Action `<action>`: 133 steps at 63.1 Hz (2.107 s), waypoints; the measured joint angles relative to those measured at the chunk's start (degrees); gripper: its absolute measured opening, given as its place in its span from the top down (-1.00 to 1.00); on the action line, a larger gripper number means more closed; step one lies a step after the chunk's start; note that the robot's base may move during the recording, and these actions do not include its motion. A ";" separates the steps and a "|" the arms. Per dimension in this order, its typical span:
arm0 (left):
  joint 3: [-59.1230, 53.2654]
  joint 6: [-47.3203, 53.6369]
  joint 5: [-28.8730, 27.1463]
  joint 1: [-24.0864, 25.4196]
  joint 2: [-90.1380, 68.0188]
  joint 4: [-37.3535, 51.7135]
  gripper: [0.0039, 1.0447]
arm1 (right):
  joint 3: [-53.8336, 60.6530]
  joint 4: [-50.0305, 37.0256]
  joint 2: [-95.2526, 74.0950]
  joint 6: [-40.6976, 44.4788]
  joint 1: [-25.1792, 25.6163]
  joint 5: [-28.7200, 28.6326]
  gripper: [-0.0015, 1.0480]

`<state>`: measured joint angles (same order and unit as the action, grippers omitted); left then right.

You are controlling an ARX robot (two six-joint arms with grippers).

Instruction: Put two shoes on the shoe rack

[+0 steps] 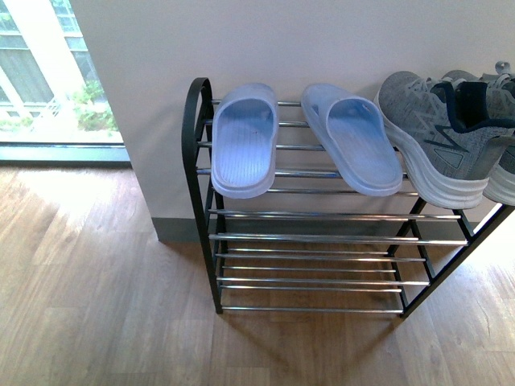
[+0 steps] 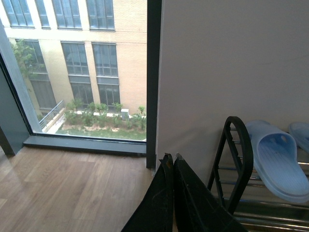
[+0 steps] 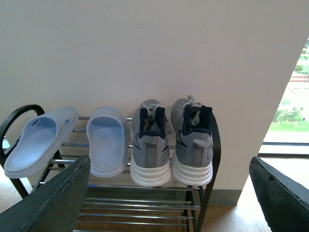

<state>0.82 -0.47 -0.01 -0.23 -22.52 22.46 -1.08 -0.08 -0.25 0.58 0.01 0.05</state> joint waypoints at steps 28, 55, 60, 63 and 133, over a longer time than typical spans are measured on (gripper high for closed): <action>0.00 0.00 0.00 0.02 9.49 -9.31 0.99 | 0.00 0.00 0.00 0.00 0.00 0.00 -0.82; 0.00 0.02 -0.07 0.02 21.46 -22.32 0.99 | 0.00 0.00 0.00 0.00 0.00 -0.02 -0.82; 0.00 0.00 -0.02 0.04 21.57 -22.47 0.99 | 0.00 0.00 -0.04 0.00 0.00 -0.04 -0.82; 0.00 0.00 0.00 0.04 21.57 -22.47 0.99 | 0.00 0.00 0.00 0.00 0.00 -0.07 -0.82; 0.00 0.11 0.00 0.04 21.62 -22.49 -0.83 | 0.00 0.02 0.02 0.00 0.00 -0.09 -0.82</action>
<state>0.82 -0.36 -0.01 -0.19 -0.91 -0.03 -1.08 -0.05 -0.23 0.58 0.01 -0.03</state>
